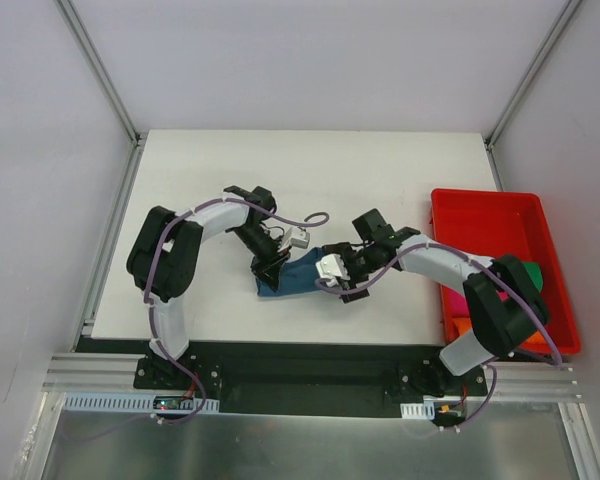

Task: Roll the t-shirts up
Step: Roll the T-shirt to the center of the board.

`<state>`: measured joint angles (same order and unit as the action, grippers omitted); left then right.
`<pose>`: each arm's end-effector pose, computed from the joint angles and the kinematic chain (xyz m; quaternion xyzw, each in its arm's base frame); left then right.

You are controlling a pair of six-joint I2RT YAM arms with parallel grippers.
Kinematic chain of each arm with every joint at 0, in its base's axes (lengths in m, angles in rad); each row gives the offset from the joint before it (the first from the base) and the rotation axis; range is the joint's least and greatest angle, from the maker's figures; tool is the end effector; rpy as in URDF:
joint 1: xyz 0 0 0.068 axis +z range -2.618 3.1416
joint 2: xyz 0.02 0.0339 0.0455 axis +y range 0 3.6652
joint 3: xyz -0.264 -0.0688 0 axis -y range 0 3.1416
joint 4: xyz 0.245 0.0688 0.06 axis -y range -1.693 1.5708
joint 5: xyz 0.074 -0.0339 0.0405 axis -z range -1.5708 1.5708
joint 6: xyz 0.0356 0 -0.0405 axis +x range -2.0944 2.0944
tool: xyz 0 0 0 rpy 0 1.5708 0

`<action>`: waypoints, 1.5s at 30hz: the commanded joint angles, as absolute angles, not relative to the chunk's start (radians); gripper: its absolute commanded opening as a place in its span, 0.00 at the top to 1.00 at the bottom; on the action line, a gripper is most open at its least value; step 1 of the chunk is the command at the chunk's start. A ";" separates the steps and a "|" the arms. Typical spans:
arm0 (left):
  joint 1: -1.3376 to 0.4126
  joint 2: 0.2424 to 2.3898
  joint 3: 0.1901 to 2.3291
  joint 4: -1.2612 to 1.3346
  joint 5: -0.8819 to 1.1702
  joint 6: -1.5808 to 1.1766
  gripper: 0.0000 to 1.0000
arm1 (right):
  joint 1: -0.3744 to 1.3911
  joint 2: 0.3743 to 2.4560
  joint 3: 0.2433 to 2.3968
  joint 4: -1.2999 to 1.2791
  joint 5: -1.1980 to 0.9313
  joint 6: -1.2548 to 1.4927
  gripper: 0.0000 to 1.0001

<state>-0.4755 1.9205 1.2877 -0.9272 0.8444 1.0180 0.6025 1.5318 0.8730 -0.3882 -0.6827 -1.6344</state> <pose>0.2941 -0.1814 0.1674 0.6212 0.6679 -0.3935 0.1145 0.2270 0.1834 0.1868 -0.8565 0.3199 0.1609 0.3717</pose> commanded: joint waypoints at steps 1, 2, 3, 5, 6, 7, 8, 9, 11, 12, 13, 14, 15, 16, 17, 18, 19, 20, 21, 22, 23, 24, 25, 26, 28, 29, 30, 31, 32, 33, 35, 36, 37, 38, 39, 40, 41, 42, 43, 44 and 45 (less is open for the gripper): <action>-0.457 1.933 1.308 -0.997 0.911 1.069 0.80 | 0.621 1.603 0.949 -0.350 -0.643 -1.614 0.04; -0.453 1.934 1.308 -0.999 0.916 1.069 0.80 | 0.623 1.627 0.957 -0.350 -0.634 -1.608 0.02; -0.451 1.934 1.307 -0.999 0.917 1.071 0.81 | 0.626 1.638 0.965 -0.351 -0.615 -1.600 0.03; -0.442 1.942 1.307 -0.999 0.928 1.071 0.81 | 0.635 1.664 0.998 -0.403 -0.604 -1.606 0.21; -0.439 1.947 1.310 -1.002 0.933 1.065 0.81 | 0.641 1.677 1.018 -0.440 -0.598 -1.627 0.32; -0.434 1.948 1.315 -1.008 0.936 1.063 0.81 | 0.656 1.687 1.058 -0.512 -0.589 -1.631 0.56; -0.425 1.948 1.318 -1.012 0.949 1.060 0.81 | 0.661 1.701 1.074 -0.543 -0.571 -1.629 0.66; -0.419 1.950 1.321 -1.025 0.956 1.055 0.82 | 0.663 1.704 1.089 -0.576 -0.572 -1.631 0.75; -0.400 1.956 1.341 -1.086 0.977 1.054 0.82 | 0.660 1.729 1.159 -0.733 -0.587 -1.644 0.94; -0.399 1.971 1.356 -1.123 0.997 1.057 0.83 | 0.654 1.741 1.192 -0.803 -0.592 -1.661 0.95; -0.394 1.982 1.386 -1.205 1.008 1.060 0.85 | 0.647 1.753 1.240 -0.925 -0.604 -1.666 0.97; -0.384 1.988 1.393 -1.236 1.018 1.060 0.86 | 0.640 1.764 1.264 -0.986 -0.610 -1.678 0.98; -0.377 1.994 1.399 -1.261 1.043 1.058 0.86 | 0.623 1.788 1.284 -1.047 -0.614 -1.695 0.98; -0.371 1.993 1.399 -1.290 1.051 1.057 0.87 | 0.615 1.798 1.298 -1.157 -0.617 -1.725 0.99; -0.367 1.991 1.397 -1.319 1.058 1.051 0.87 | 0.606 1.804 1.325 -1.204 -0.618 -1.742 0.98; -0.356 1.987 1.393 -1.328 1.063 1.039 0.87 | 0.592 1.825 1.338 -1.251 -0.618 -1.761 0.99; -0.354 1.990 1.394 -1.342 1.072 1.034 0.85 | 0.586 1.841 1.357 -1.346 -0.618 -1.779 0.99; -0.353 2.000 1.404 -1.397 1.078 1.038 0.84 | 0.577 1.862 1.376 -1.389 -0.624 -1.781 0.99; -0.353 2.038 1.435 -1.440 1.081 1.058 0.84 | 0.560 1.900 1.417 -1.460 -0.632 -1.782 0.99; -0.353 2.063 1.453 -1.480 1.089 1.081 0.84 | 0.554 1.922 1.433 -1.486 -0.640 -1.781 0.99; -0.350 2.101 1.460 -1.514 1.089 1.086 0.84 | 0.548 1.942 1.462 -1.509 -0.638 -1.778 0.99; -0.341 2.115 1.466 -1.517 1.086 1.085 0.84 | 0.543 1.963 1.474 -1.544 -0.638 -1.779 0.98; -0.334 2.124 1.466 -1.516 1.083 1.083 0.84 | 0.543 2.008 1.488 -1.557 -0.637 -1.778 0.98; -0.330 2.140 1.468 -1.511 1.075 1.072 0.84 | 0.542 2.029 1.503 -1.565 -0.635 -1.767 0.98; -0.315 2.161 1.477 -1.480 1.043 1.037 0.84 | 0.537 2.098 1.557 -1.595 -0.640 -1.760 0.98; -0.307 2.184 1.483 -1.473 1.037 1.013 0.83 | 0.535 2.126 1.578 -1.609 -0.641 -1.756 0.98; -0.301 2.198 1.503 -1.462 1.031 1.000 0.84 | 0.534 2.150 1.624 -1.643 -0.644 -1.752 0.98; -0.285 2.215 1.518 -1.462 1.026 0.982 0.83 | 0.531 2.170 1.644 -1.655 -0.647 -1.741 0.98; -0.276 2.247 1.535 -1.462 1.022 0.971 0.83 | 0.531 2.207 1.658 -1.658 -0.646 -1.724 0.98; -0.267 2.266 1.567 -1.469 1.016 0.960 0.81 | 0.525 2.221 1.681 -1.658 -0.640 -1.700 0.98; -0.245 2.328 1.604 -1.496 0.999 0.956 0.81 | 0.511 2.255 1.703 -1.658 -0.634 -1.686 0.97; -0.238 2.350 1.633 -1.517 0.990 0.956 0.80 | 0.509 2.270 1.725 -1.658 -0.620 -1.671 0.97; -0.227 2.377 1.643 -1.517 0.982 0.954 0.80 | 0.508 2.282 1.739 -1.658 -0.612 -1.664 0.97; -0.221 2.387 1.646 -1.517 0.968 0.959 0.80 | 0.505 2.308 1.752 -1.660 -0.604 -1.661 0.96; -0.216 2.390 1.644 -1.519 0.960 0.963 0.79 | 0.506 2.322 1.762 -1.660 -0.588 -1.652 0.96; -0.215 2.404 1.646 -1.517 0.951 0.966 0.79 | 0.508 2.338 1.793 -1.660 -0.575 -1.638 0.96; -0.209 2.408 1.646 -1.517 0.937 0.963 0.79 | 0.511 2.376 1.807 -1.660 -0.565 -1.623 0.94; -0.204 2.413 1.646 -1.514 0.934 0.962 0.77 | 0.514 2.391 1.828 -1.660 -0.546 -1.576 0.92; -0.198 2.418 1.643 -1.503 0.933 0.957 0.75 | 0.517 2.408 1.859 -1.660 -0.542 -1.560 0.91; -0.186 2.415 1.635 -1.493 0.931 0.953 0.71 | 0.525 2.416 1.871 -1.660 -0.537 -1.549 0.89; -0.178 2.413 1.629 -1.471 0.924 0.940 0.66 | 0.526 2.436 1.881 -1.660 -0.526 -1.537 0.89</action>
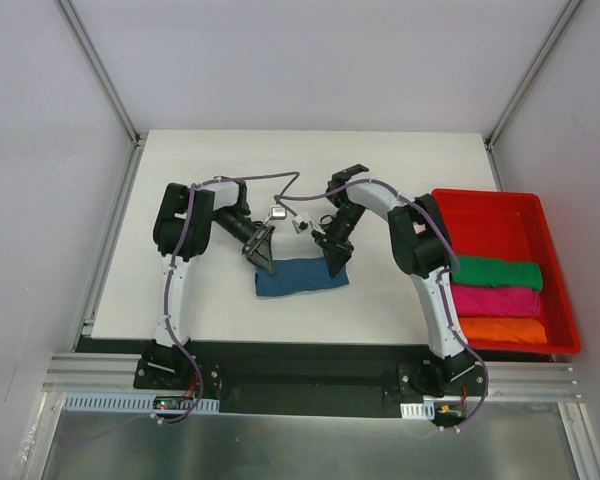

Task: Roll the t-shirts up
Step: Roll the T-shirt to the center of the board.

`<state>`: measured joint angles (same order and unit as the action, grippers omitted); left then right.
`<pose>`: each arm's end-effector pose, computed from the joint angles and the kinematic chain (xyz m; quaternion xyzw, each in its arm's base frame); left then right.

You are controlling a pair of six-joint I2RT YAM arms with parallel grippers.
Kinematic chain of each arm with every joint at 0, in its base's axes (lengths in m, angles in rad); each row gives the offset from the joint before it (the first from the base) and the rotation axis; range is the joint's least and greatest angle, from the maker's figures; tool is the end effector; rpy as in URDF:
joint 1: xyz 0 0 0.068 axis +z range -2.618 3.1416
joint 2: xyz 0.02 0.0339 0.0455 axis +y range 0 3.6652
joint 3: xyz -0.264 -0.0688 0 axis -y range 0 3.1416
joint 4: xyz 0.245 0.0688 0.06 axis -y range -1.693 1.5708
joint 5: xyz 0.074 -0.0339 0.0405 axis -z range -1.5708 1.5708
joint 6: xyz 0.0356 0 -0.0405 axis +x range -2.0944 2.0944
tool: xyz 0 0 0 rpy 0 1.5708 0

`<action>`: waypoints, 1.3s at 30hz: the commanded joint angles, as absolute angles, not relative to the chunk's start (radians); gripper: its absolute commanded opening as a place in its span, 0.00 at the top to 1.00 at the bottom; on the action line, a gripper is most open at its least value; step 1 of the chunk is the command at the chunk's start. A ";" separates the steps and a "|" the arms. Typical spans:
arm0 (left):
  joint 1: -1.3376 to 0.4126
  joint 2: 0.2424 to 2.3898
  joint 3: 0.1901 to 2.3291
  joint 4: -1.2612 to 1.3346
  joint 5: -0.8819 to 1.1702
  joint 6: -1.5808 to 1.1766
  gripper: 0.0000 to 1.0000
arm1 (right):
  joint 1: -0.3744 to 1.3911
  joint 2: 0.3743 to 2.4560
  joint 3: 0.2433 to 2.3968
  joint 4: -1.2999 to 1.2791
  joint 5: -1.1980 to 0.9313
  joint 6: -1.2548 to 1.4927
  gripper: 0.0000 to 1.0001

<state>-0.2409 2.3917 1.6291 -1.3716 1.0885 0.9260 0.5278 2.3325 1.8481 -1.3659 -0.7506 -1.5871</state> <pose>0.3648 -0.1221 0.0910 -0.3326 -0.7651 0.5484 0.0569 0.3501 0.2322 0.1474 -0.7775 0.4969 0.3787 0.0715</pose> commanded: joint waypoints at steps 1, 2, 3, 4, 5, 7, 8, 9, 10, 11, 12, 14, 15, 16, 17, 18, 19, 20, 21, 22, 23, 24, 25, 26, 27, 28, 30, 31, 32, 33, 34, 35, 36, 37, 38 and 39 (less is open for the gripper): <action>-0.169 2.396 1.623 -1.445 0.928 0.922 0.58 | 0.529 2.445 1.890 -1.658 -0.522 -1.513 0.89; -0.160 2.384 1.620 -1.410 0.933 0.913 0.54 | 0.529 2.454 1.917 -1.660 -0.515 -1.494 0.89; -0.137 2.367 1.615 -1.370 0.934 0.887 0.21 | 0.528 2.473 1.931 -1.660 -0.512 -1.479 0.89; -0.127 2.311 1.612 -1.338 0.937 0.843 0.01 | 0.525 2.483 1.946 -1.660 -0.512 -1.442 0.89; -0.117 2.274 1.599 -1.274 0.945 0.833 0.01 | 0.522 2.493 1.965 -1.660 -0.514 -1.430 0.89; -0.106 2.147 1.579 -1.214 0.934 0.798 0.01 | 0.522 2.494 1.963 -1.660 -0.518 -1.430 0.88; -0.106 2.100 1.556 -1.185 0.930 0.801 0.01 | 0.522 2.494 1.965 -1.660 -0.520 -1.427 0.89; -0.106 2.050 1.533 -1.111 0.920 0.764 0.01 | 0.520 2.494 1.967 -1.660 -0.523 -1.425 0.88; -0.106 1.928 1.499 -1.029 0.843 0.715 0.01 | 0.520 2.496 1.967 -1.660 -0.526 -1.421 0.87; -0.106 1.858 1.406 -0.949 0.778 0.662 0.01 | 0.520 2.497 1.970 -1.660 -0.528 -1.413 0.87; -0.109 1.780 1.347 -0.737 0.658 0.512 0.01 | 0.520 2.499 1.971 -1.660 -0.529 -1.410 0.87; -0.107 1.562 1.212 -0.602 0.314 0.404 0.01 | 0.520 2.506 1.976 -1.660 -0.531 -1.388 0.87; -0.107 1.507 1.192 -0.531 0.246 0.343 0.01 | 0.520 2.510 1.979 -1.660 -0.532 -1.384 0.88; -0.106 1.441 1.206 -0.528 0.204 0.313 0.01 | 0.520 2.511 1.979 -1.660 -0.532 -1.379 0.89; -0.106 1.421 1.228 -0.532 0.165 0.273 0.01 | 0.520 2.511 1.977 -1.660 -0.532 -1.378 0.89; -0.106 1.390 1.245 -0.535 0.175 0.221 0.01 | 0.520 2.511 1.979 -1.660 -0.534 -1.374 0.90; -0.107 1.379 1.253 -0.503 0.193 0.194 0.01 | 0.522 2.511 1.980 -1.660 -0.532 -1.373 0.90; -0.106 1.374 1.265 -0.500 0.151 0.149 0.01 | 0.523 2.517 1.983 -1.660 -0.526 -1.368 0.91; -0.106 1.373 1.278 -0.500 0.106 0.096 0.01 | 0.526 2.519 1.982 -1.660 -0.522 -1.364 0.92; -0.103 1.373 1.302 -0.517 0.167 0.141 0.01 | 0.531 2.519 1.979 -1.660 -0.519 -1.365 0.93; -0.104 1.364 1.314 -0.546 0.403 0.231 0.02 | 0.532 2.522 1.980 -1.660 -0.511 -1.362 0.93; -0.110 1.330 1.315 -0.578 0.502 0.406 0.08 | 0.532 2.522 1.980 -1.660 -0.508 -1.359 0.93; -0.129 1.307 1.274 -0.586 0.535 0.452 0.08 | 0.540 2.525 1.977 -1.660 -0.502 -1.359 0.93; -0.205 1.289 1.247 -0.589 0.535 0.481 0.09 | 0.543 2.525 1.979 -1.660 -0.491 -1.358 0.94; -0.244 1.251 1.218 -0.594 0.555 0.558 0.13 | 0.546 2.529 1.980 -1.658 -0.485 -1.356 0.94; -0.289 1.226 1.144 -0.595 0.574 0.601 0.15 | 0.551 2.530 1.979 -1.660 -0.480 -1.356 0.94; -0.412 1.177 1.068 -0.592 0.612 0.710 0.17 | 0.554 2.531 1.977 -1.660 -0.474 -1.356 0.94; -0.448 1.177 1.016 -0.594 0.614 0.728 0.16 | 0.552 2.531 1.977 -1.658 -0.474 -1.356 0.94; -0.478 1.184 0.999 -0.591 0.609 0.735 0.17 | 0.552 2.533 1.977 -1.660 -0.476 -1.356 0.94; -0.523 1.213 0.991 -0.586 0.618 0.729 0.18 | 0.554 2.531 1.977 -1.658 -0.476 -1.355 0.94; -0.534 1.230 0.977 -0.575 0.621 0.721 0.22 | 0.554 2.531 1.977 -1.658 -0.476 -1.355 0.94; -0.546 1.252 0.973 -0.542 0.617 0.694 0.25 | 0.552 2.531 1.977 -1.658 -0.477 -1.353 0.94; -0.557 1.288 0.966 -0.525 0.614 0.680 0.27 | 0.554 2.533 1.977 -1.657 -0.477 -1.353 0.94; -0.557 1.305 0.965 -0.505 0.614 0.669 0.30 | 0.554 2.533 1.977 -1.658 -0.477 -1.353 0.94; -0.558 1.322 0.968 -0.482 0.609 0.641 0.36 | 0.552 2.533 1.977 -1.658 -0.477 -1.353 0.94; -0.558 1.351 0.968 -0.436 0.601 0.625 0.38 | 0.554 2.531 1.977 -1.658 -0.479 -1.354 0.94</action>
<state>-0.5541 1.2819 0.9741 -0.5617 0.5766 0.6437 0.5430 2.4474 1.9999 -1.4670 -0.7074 -1.3373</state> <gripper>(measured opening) 0.668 0.232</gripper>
